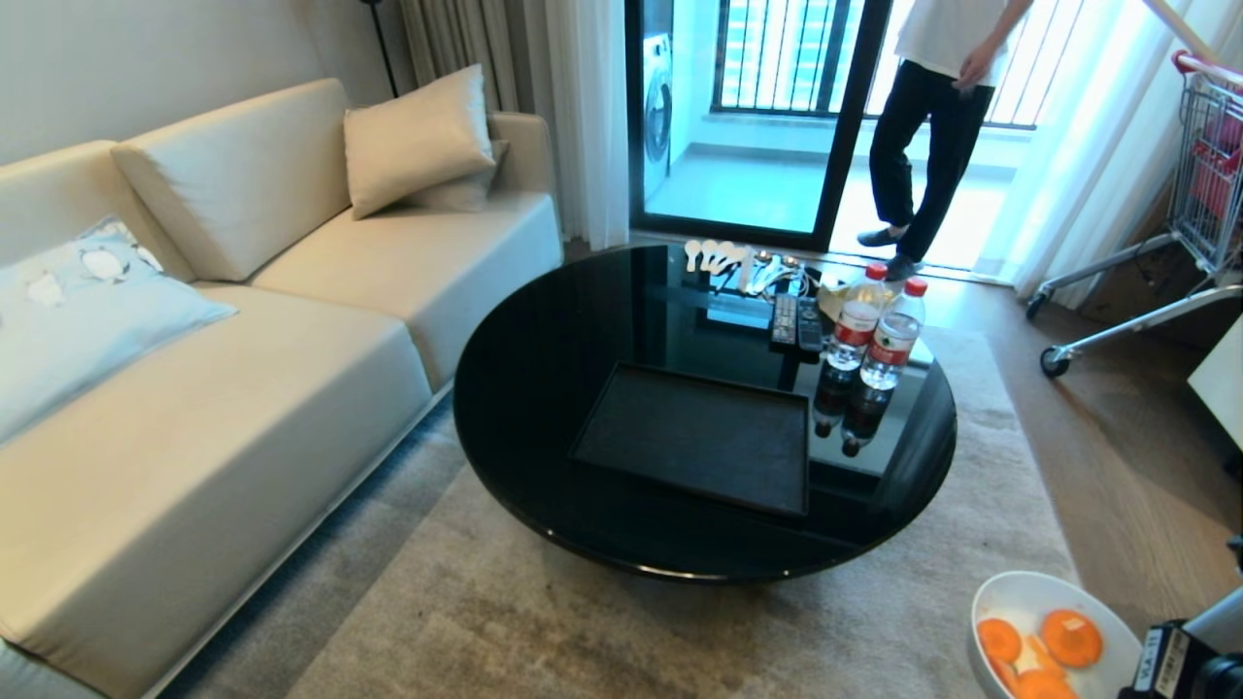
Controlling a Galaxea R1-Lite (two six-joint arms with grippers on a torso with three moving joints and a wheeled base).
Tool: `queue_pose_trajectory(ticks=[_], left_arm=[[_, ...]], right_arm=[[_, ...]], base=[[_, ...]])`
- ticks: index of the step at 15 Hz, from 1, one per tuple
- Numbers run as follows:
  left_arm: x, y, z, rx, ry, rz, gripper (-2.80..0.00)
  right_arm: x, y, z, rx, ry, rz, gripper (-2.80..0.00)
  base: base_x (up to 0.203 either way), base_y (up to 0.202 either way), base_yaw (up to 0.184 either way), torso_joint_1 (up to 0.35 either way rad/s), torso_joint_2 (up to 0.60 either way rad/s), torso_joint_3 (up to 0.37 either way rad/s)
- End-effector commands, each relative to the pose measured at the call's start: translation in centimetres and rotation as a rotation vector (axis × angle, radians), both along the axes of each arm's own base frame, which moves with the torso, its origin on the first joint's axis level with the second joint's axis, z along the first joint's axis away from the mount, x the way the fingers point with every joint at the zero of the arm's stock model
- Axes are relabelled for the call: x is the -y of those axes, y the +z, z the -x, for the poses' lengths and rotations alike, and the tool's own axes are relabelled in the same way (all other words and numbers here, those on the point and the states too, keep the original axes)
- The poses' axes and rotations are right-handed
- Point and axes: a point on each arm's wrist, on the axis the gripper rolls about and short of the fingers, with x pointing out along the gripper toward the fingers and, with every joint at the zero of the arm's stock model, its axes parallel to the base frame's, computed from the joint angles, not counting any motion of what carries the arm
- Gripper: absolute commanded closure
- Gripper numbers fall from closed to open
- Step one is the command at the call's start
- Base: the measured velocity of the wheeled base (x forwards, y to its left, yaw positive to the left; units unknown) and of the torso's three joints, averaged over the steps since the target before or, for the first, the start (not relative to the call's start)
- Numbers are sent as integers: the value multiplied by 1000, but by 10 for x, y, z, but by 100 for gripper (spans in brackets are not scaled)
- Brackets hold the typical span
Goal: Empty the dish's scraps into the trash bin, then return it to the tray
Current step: Move the bowl over the trash can
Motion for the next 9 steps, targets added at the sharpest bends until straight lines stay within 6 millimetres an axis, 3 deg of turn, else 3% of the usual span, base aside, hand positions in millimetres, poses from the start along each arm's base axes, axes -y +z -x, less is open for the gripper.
queue_pose_trajectory(ticks=[1, 9], left_arm=[[0, 0, 0, 0, 0, 1, 0], [0, 0, 0, 0, 0, 1, 0]], right_arm=[[0, -3, 2, -12, -5, 1, 0], [0, -3, 1, -17, -4, 1, 0]], base=[[0, 0, 0, 0, 0, 0], [0, 0, 0, 0, 0, 0]])
